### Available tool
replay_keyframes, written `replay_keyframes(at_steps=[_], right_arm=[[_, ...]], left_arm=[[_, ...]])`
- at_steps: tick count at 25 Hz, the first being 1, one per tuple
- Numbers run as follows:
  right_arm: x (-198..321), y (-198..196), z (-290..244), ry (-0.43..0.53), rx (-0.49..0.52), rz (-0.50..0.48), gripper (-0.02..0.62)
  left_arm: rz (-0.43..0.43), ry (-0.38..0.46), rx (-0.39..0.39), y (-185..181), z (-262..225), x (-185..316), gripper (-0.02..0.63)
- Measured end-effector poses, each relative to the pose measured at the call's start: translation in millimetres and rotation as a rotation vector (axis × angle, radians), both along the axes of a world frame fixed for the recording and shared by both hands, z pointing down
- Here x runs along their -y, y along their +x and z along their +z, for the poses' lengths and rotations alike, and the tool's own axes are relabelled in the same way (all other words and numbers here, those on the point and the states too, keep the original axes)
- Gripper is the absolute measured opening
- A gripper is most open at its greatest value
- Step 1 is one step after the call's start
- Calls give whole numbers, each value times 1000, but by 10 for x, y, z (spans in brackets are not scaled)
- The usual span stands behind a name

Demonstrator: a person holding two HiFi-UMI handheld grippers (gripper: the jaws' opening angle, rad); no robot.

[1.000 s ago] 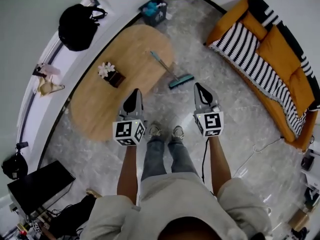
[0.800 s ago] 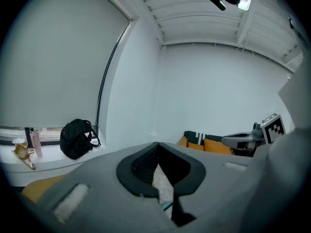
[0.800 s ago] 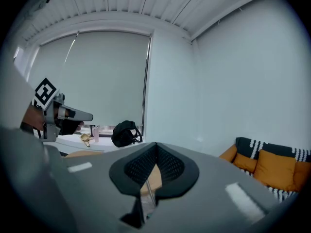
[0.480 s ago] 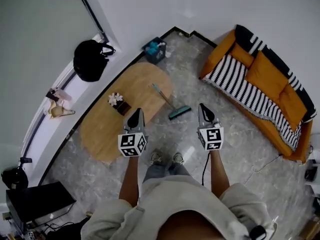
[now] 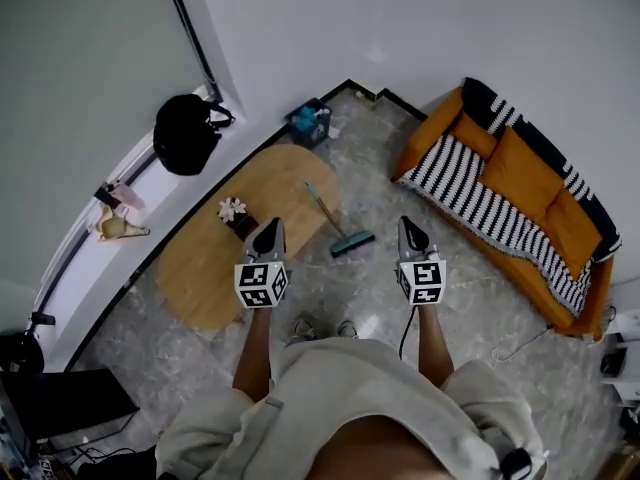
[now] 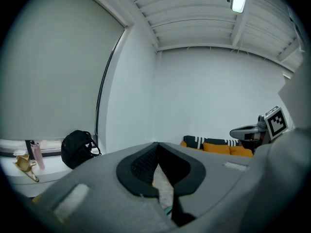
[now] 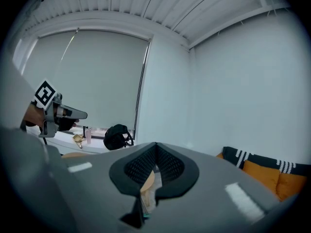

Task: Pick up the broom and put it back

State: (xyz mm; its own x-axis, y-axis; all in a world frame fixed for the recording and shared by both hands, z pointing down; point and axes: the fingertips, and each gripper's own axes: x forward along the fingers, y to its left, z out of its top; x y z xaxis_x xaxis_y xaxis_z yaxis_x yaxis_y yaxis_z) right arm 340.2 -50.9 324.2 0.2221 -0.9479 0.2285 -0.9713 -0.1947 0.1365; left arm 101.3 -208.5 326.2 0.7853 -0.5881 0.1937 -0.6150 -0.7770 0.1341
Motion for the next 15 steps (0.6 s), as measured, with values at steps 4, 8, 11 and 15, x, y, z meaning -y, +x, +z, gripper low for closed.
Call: replay_keyframes(at_steps=[4,8,11,15], right_arm=[[-13,-6,-35,0,0,-4,0],[47,48,-93,25,3,1,0],[40,57,-86,26,10,12,0],[101,73,-96,30,10,19,0]], left_arm=[[-17,6,-2,-69,-49,62,3],[-26,29,-5,-74,-131,141,3],[-25,23,-6,-96,-130,120,3],[-20,20,-12,-79,-131,162,3]])
